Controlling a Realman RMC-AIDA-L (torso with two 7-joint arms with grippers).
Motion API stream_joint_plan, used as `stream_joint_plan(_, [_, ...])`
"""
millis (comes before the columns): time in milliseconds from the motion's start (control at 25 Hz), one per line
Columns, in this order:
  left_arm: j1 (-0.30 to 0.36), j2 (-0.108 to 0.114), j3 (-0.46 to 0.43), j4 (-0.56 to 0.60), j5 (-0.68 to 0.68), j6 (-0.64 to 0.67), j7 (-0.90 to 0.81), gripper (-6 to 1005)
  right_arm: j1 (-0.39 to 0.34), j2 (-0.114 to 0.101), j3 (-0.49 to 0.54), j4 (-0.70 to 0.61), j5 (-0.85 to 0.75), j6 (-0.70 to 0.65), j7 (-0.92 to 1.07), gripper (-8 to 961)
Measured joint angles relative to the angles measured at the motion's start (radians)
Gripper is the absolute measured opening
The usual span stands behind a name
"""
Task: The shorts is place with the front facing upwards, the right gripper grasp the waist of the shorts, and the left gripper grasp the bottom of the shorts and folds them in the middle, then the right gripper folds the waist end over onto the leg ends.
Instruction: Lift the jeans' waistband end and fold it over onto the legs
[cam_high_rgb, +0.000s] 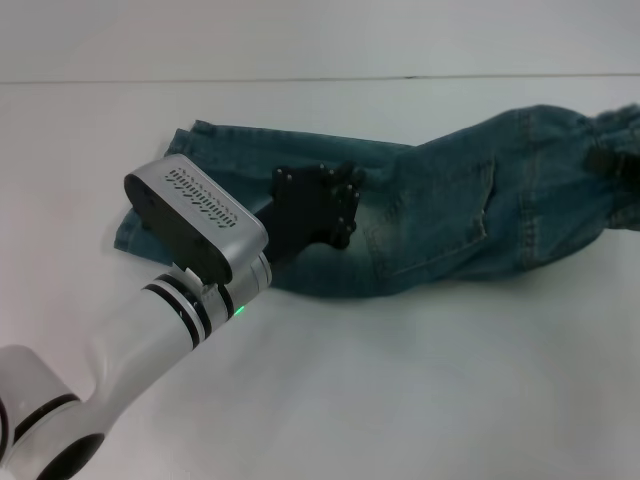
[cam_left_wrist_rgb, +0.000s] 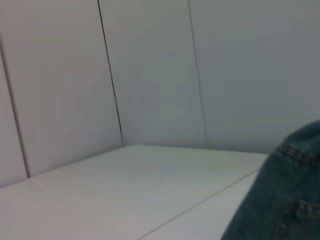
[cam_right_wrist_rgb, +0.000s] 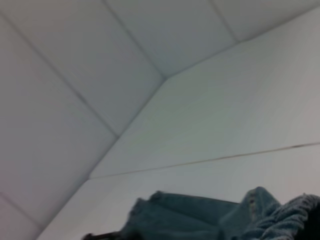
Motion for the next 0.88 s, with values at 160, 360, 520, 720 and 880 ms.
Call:
stream_joint_plan(160, [0.007, 0.0, -0.057, -0.004, 0.073, -0.045, -0.002, 165, 0.055, -0.005, -0.003, -0.069, 0.0, -0.073, 0.039, 118])
stream_joint_plan(360, [0.011, 0.0, -0.088, -0.042, 0.146, -0.073, -0.003, 24, 0.156, -0.01, -0.004, -0.152, 0.005, -0.119, 0.098, 119])
stream_joint_plan(520, [0.011, 0.0, -0.15, -0.084, 0.236, -0.073, -0.002, 1, 0.252, -0.014, -0.023, -0.176, -0.001, -0.113, 0.123, 119])
stream_joint_plan(720, [0.014, 0.0, -0.262, -0.129, 0.389, -0.064, -0.001, 0, 0.35, -0.003, -0.09, -0.179, -0.002, -0.055, 0.151, 120])
stream_joint_plan(880, [0.025, 0.0, -0.329, -0.142, 0.468, -0.068, -0.001, 0, 0.392, 0.019, -0.189, -0.176, -0.002, -0.02, 0.177, 120])
